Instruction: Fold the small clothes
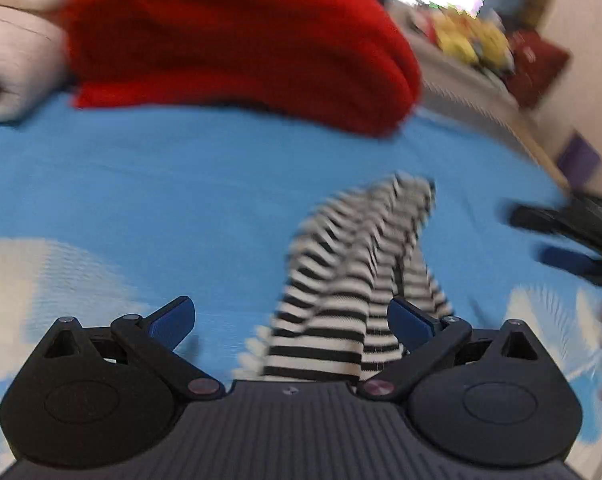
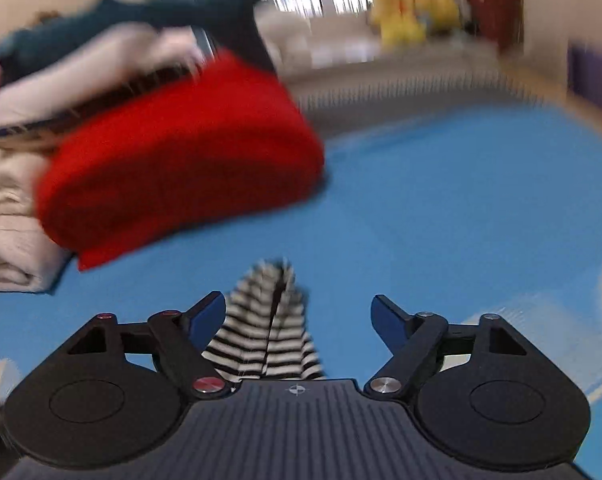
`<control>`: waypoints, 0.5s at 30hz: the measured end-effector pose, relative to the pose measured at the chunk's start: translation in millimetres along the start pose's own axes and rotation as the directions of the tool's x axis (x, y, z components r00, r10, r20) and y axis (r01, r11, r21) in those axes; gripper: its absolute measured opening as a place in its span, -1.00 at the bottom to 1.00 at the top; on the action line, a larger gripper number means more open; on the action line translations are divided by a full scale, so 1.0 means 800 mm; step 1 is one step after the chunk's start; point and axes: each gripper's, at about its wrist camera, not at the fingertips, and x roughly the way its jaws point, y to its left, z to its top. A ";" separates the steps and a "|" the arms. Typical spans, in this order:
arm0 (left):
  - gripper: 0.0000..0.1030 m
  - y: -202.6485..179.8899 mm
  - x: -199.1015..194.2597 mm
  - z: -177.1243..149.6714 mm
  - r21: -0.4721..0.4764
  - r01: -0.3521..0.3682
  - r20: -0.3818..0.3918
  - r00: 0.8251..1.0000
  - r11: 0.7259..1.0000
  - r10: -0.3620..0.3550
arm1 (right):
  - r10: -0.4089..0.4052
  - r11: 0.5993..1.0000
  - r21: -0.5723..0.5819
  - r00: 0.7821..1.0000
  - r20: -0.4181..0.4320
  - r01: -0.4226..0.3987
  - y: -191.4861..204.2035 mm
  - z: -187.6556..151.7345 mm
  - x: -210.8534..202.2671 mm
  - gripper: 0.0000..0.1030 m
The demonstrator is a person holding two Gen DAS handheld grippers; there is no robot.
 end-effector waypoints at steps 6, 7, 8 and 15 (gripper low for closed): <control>0.68 -0.021 0.101 0.003 0.087 -0.050 0.002 0.999 0.995 0.050 | -0.079 0.996 0.047 0.997 -0.025 0.081 0.017 -0.038 0.166 0.55; 0.06 -0.020 0.107 0.001 0.079 -0.045 0.013 0.999 0.996 0.044 | -0.093 0.994 0.049 0.995 -0.030 0.095 0.019 -0.046 0.182 0.51; -0.27 -0.019 0.106 0.005 0.078 -0.032 0.042 0.999 0.996 0.029 | -0.116 0.992 0.035 0.992 -0.044 0.118 0.023 -0.054 0.199 0.06; -0.87 -0.035 -0.034 0.003 0.191 0.167 0.239 0.948 0.967 -0.211 | -0.063 0.997 -0.027 0.985 0.161 0.068 0.041 -0.039 0.139 -0.87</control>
